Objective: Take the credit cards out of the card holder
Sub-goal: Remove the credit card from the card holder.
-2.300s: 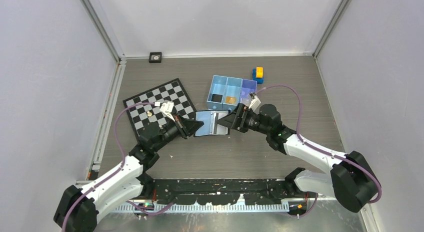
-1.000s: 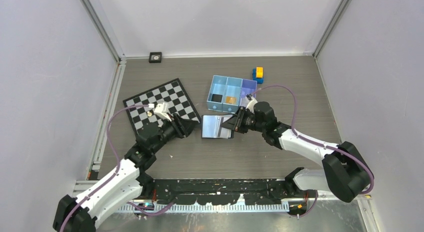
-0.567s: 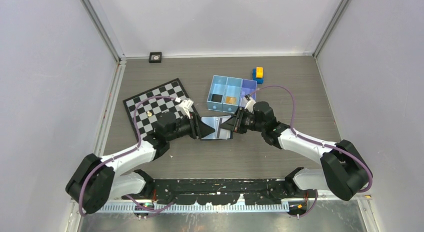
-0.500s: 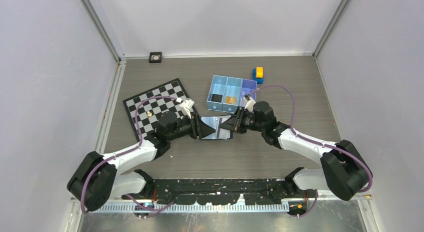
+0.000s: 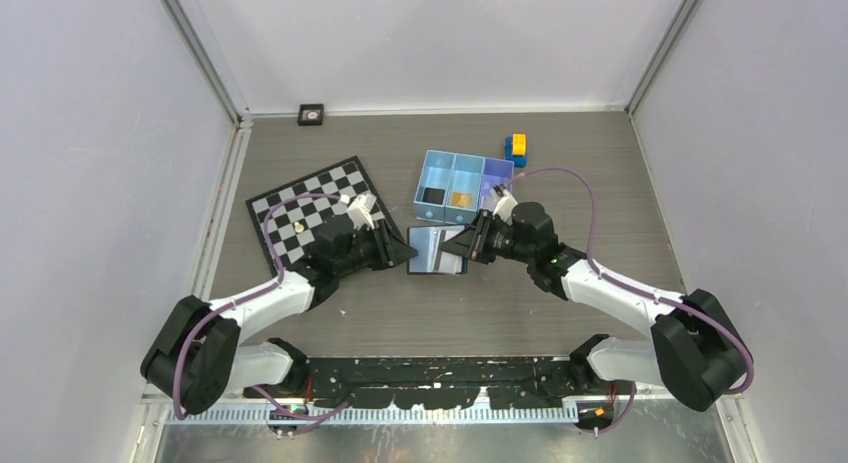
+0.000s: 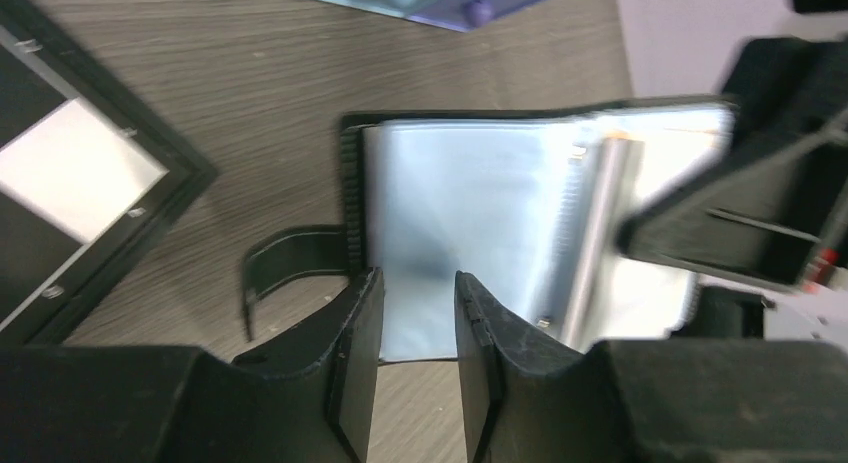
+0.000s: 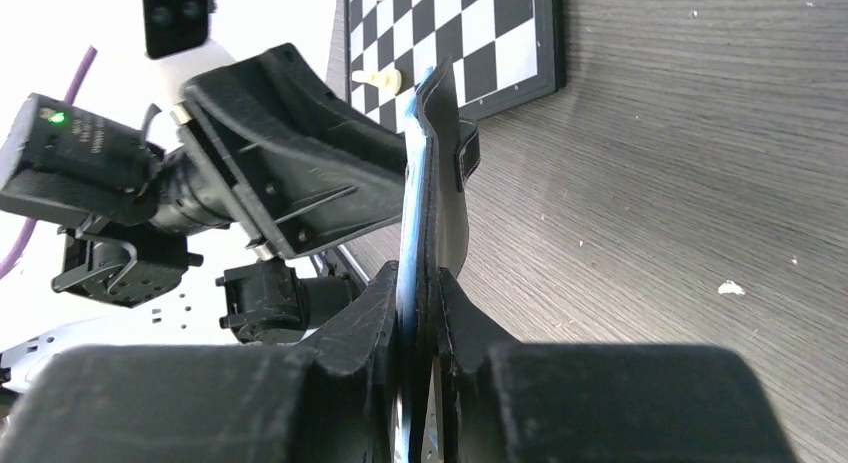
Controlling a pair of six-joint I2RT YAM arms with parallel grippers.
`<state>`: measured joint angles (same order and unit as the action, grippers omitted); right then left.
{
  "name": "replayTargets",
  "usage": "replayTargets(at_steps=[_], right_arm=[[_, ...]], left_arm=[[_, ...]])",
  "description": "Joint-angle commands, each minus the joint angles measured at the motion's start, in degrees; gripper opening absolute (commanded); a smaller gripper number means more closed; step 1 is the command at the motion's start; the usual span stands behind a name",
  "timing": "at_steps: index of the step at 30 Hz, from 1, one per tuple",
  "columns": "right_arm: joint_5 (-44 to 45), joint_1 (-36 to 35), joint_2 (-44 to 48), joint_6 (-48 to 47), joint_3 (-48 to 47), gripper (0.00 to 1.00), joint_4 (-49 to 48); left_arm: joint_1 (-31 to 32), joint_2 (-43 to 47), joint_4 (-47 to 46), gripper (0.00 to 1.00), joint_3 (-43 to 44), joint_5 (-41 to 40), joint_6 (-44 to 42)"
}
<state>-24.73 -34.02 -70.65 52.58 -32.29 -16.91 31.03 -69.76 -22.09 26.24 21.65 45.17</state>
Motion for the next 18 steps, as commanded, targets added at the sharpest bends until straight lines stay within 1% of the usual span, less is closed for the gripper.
replayTargets(at_steps=[1,5,10,12,14,16,18], right_arm=[[1.1,0.2,3.7,-0.6,-0.2,0.01,-3.1],[1.4,0.1,4.8,-0.5,0.2,0.00,-3.5],[1.6,0.1,4.5,-0.4,0.2,0.01,-3.5],[2.4,0.1,4.2,-0.7,-0.2,0.00,-2.1],[3.8,0.1,4.0,-1.2,-0.8,0.01,0.0],[4.5,0.1,3.7,-1.5,-1.1,0.01,1.1],[4.5,0.1,3.5,-1.5,-1.2,0.00,1.1]], left_arm=[[-1.8,-0.3,5.9,0.33,1.2,-8.3,2.6],[-2.0,-0.8,4.5,0.33,0.4,-9.0,3.7],[-2.0,-2.6,4.4,0.33,1.4,-6.5,3.3],[-2.0,-2.2,5.0,0.28,2.1,-5.6,2.2],[-2.0,0.3,8.4,0.27,3.1,-7.2,0.7],[-2.0,5.2,12.4,0.28,2.5,-11.9,-0.4],[-2.0,11.5,13.3,0.29,0.3,-16.5,-0.9]])
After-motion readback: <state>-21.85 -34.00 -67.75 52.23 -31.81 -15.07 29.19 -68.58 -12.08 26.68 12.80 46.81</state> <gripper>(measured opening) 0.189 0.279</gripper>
